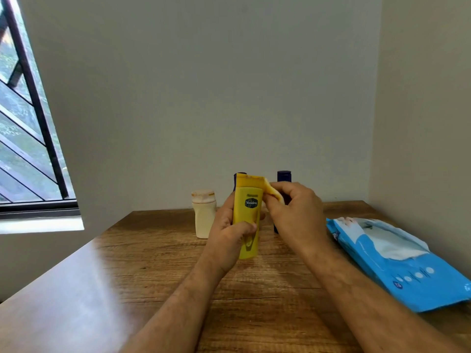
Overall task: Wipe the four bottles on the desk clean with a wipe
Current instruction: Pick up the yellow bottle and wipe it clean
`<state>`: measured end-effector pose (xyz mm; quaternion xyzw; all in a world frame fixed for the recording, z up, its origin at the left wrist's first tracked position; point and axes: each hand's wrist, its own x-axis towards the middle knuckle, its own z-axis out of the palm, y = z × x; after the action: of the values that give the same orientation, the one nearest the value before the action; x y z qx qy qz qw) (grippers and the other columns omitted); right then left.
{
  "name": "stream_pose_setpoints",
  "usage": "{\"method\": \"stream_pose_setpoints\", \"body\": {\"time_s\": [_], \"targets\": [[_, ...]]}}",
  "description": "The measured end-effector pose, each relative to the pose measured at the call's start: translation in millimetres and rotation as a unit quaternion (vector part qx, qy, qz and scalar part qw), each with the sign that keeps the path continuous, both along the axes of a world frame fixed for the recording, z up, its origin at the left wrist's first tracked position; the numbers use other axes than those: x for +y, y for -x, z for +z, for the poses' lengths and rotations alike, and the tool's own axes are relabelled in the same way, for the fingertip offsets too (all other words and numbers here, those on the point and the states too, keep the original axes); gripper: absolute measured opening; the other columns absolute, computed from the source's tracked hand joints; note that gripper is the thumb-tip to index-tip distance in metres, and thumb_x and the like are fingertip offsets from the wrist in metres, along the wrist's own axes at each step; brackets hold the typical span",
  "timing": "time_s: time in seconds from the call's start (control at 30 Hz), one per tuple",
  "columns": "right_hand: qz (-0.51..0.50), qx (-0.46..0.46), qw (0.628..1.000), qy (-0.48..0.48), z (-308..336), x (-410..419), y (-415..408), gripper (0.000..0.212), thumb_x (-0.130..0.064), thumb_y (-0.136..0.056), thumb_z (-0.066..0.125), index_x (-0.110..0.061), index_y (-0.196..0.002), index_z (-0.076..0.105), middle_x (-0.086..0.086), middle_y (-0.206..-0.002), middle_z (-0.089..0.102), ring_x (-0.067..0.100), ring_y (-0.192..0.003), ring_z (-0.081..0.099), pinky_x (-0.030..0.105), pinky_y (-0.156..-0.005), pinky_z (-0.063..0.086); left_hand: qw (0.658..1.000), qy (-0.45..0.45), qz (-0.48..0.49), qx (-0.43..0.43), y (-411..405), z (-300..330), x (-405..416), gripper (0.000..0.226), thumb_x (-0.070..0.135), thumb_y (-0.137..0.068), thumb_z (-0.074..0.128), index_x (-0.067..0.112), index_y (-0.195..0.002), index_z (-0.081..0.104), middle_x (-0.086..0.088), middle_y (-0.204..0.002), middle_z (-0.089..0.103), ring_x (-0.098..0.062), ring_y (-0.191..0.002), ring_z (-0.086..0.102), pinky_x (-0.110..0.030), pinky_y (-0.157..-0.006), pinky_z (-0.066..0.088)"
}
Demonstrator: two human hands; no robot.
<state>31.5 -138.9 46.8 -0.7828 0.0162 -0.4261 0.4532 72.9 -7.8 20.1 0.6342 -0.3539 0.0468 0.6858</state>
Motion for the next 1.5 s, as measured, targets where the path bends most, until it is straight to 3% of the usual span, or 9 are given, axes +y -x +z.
{"method": "stream_pose_setpoints", "body": {"time_s": [0.1,0.23,0.47,0.7,0.9,1.1,1.27,1.37,1.5], "targets": [[0.061,-0.004,0.997,-0.036,-2,4,2,0.016,-0.018,-0.093,0.067,-0.025,-0.106,0.072,-0.013,-0.09,0.07,-0.007,-0.076,0.064,0.004,-0.056,0.047,1.0,0.016,0.015,0.01,-3,0,0,0.056,0.006,-0.068,0.054,0.02,-0.122,0.06,-0.005,-0.097,0.072,-0.014,-0.083,0.068,-0.029,-0.071,0.057],[0.047,-0.061,0.995,-0.07,0,3,5,0.019,-0.005,-0.087,0.067,-0.024,-0.085,0.069,-0.008,-0.085,0.068,-0.001,-0.074,0.063,0.009,-0.055,0.046,0.997,0.064,0.023,0.039,-1,2,1,0.051,0.006,-0.067,0.054,0.019,-0.117,0.06,-0.007,-0.09,0.073,-0.016,-0.077,0.069,-0.03,-0.062,0.057],[0.015,-0.1,0.995,0.003,-1,-1,6,0.034,0.001,-0.079,0.065,-0.031,-0.069,0.065,-0.005,-0.084,0.062,0.005,-0.089,0.063,0.02,-0.065,0.053,0.996,0.061,0.061,0.033,-4,1,4,0.051,0.01,-0.069,0.056,0.028,-0.116,0.059,-0.002,-0.09,0.075,-0.019,-0.081,0.068,-0.037,-0.07,0.058],[0.093,-0.053,0.994,0.009,-2,0,10,0.031,-0.002,-0.084,0.068,-0.023,-0.099,0.052,-0.008,-0.085,0.054,-0.004,-0.07,0.056,0.009,-0.052,0.044,0.995,0.079,0.056,0.031,-3,2,4,0.049,0.008,-0.069,0.054,0.025,-0.115,0.059,-0.001,-0.087,0.075,-0.014,-0.077,0.071,-0.027,-0.06,0.057],[0.078,-0.065,0.994,-0.035,-1,1,6,0.026,-0.025,-0.085,0.077,-0.029,-0.1,0.056,-0.009,-0.089,0.067,-0.001,-0.075,0.065,0.017,-0.057,0.055,0.996,0.06,0.059,0.016,-3,2,4,0.047,0.009,-0.068,0.054,0.03,-0.11,0.062,0.009,-0.082,0.07,-0.009,-0.075,0.066,-0.026,-0.063,0.057],[0.022,-0.095,0.995,-0.021,-4,2,1,0.008,-0.023,-0.087,0.075,-0.028,-0.092,0.069,-0.011,-0.09,0.068,0.001,-0.081,0.064,0.012,-0.066,0.054,0.997,-0.037,0.041,-0.058,1,0,2,0.043,0.01,-0.071,0.055,0.023,-0.111,0.058,-0.004,-0.087,0.06,-0.013,-0.077,0.056,-0.028,-0.066,0.05],[0.022,-0.109,0.993,0.025,-7,5,5,0.021,-0.026,-0.088,0.072,-0.026,-0.109,0.073,-0.013,-0.103,0.065,-0.002,-0.093,0.061,0.009,-0.075,0.052,0.992,-0.071,0.069,-0.077,-3,-3,0,0.047,0.012,-0.076,0.056,0.034,-0.118,0.055,0.001,-0.103,0.065,-0.025,-0.094,0.065,-0.05,-0.079,0.058],[0.06,-0.063,0.99,0.107,-9,9,4,0.041,-0.03,-0.084,0.076,-0.034,-0.122,0.062,-0.021,-0.11,0.053,-0.007,-0.103,0.055,0.005,-0.081,0.048,0.996,-0.041,0.055,-0.055,0,0,1,0.045,0.01,-0.08,0.053,0.027,-0.122,0.055,0.004,-0.103,0.068,-0.017,-0.094,0.068,-0.039,-0.075,0.06],[0.012,-0.092,0.992,0.082,-9,2,-1,0.023,-0.017,-0.09,0.071,-0.026,-0.111,0.069,-0.02,-0.097,0.058,-0.006,-0.093,0.059,0.001,-0.075,0.045,0.992,-0.078,0.07,-0.07,-2,-2,1,0.049,0.013,-0.073,0.057,0.033,-0.118,0.055,-0.006,-0.104,0.064,-0.032,-0.096,0.063,-0.051,-0.079,0.057]]}}
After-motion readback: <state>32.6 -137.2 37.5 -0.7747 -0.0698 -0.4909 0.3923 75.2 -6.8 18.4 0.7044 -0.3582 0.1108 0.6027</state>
